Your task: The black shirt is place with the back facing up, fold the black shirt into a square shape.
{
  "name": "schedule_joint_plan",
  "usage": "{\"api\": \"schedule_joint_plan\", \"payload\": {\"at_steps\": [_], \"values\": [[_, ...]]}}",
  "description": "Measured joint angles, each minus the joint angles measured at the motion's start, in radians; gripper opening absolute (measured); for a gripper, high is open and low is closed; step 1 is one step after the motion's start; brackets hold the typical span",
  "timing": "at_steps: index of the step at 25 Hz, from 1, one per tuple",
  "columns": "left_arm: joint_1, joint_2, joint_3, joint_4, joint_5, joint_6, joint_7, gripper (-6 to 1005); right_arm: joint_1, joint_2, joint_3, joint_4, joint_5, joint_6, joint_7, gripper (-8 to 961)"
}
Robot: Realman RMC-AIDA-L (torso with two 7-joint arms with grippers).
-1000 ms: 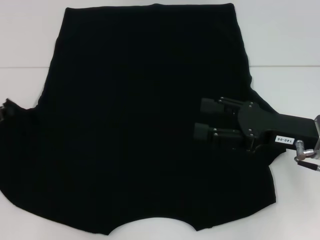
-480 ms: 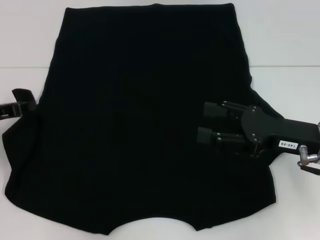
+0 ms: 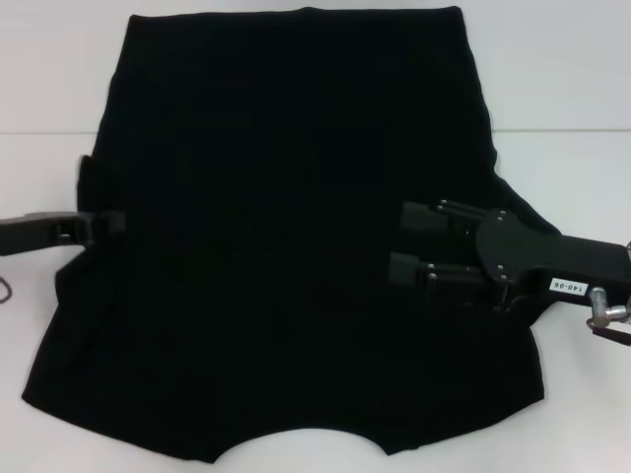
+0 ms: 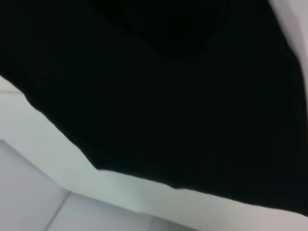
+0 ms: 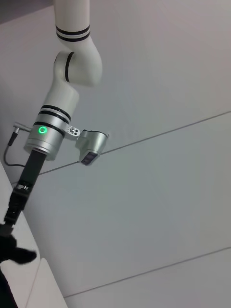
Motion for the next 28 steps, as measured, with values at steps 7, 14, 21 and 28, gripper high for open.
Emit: {"api": "schedule_joint_plan", "payload": {"at_steps": [7,14,21,28], "values": [[-0.006,-0.016,0.032,-0.004,0.0,-0.002,-0.011,61,0.002,0.0,-0.004,0.0,0.0,0.0,0.0,883],[-0.017,-0.017,0.034,-0.006,-0.001,0.057,-0.008,64,0.0,-0.001,0.001,-0.001,0.001,0.002,-0.002,882],[-0.021,-0.004,0.029,-0.011,-0.122,0.237,0.021,325,-0.005,-0.021,0.026,-0.005,0.003,0.029,0.038,884],[-0.029,-0.005,0.036,-0.114,-0.254,0.41,0.292,614,-0.036,-0.112,0.032,-0.011,-0.01,0.156,0.334,884]]}}
